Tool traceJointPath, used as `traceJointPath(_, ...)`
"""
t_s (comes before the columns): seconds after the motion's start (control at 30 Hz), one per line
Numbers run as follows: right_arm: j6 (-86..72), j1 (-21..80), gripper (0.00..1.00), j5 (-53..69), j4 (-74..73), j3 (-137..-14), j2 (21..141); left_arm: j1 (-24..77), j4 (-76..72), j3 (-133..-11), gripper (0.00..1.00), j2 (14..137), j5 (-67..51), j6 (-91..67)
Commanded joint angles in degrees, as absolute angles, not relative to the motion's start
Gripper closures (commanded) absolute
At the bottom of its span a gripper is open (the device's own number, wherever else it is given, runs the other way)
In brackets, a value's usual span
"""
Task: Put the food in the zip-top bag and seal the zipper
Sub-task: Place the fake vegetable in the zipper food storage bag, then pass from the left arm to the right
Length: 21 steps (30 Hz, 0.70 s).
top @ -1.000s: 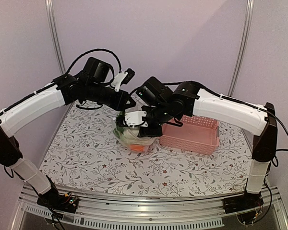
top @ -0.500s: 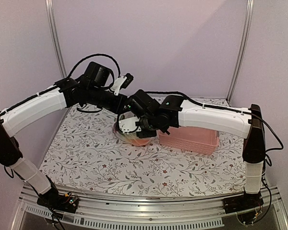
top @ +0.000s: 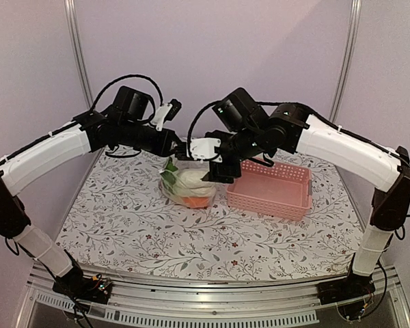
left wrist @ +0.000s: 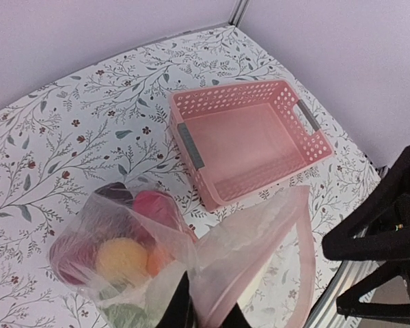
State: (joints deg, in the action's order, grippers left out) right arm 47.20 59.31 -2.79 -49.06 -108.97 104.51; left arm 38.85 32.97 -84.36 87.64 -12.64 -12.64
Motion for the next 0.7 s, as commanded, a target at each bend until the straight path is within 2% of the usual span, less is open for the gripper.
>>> traceJointPath(0.0,45.2,58.43,0.27,9.82,-54.34,-111.49,102.87,37.43,31.12,-83.48,0.92,86.6,-12.91,-13.73)
traceJointPath(0.1,46.53,58.45,0.36,15.42,-57.15,-111.97,102.14,37.02,31.15,-83.67,0.92,86.59,-12.92,-13.81)
traceJointPath(0.23,47.09,58.45,0.47,15.2,-57.76,-111.72,104.09,36.74,31.04,-83.67,0.91,86.7,-13.2,-13.84)
traceJointPath(0.47,46.27,58.78,0.41,12.11,-54.54,-110.38,107.48,36.55,31.1,-83.67,0.91,86.76,-13.87,-13.81)
traceJointPath(0.67,46.4,59.5,0.4,9.63,-52.35,-109.67,110.93,36.33,31.34,-83.42,0.91,86.83,-14.14,-13.58)
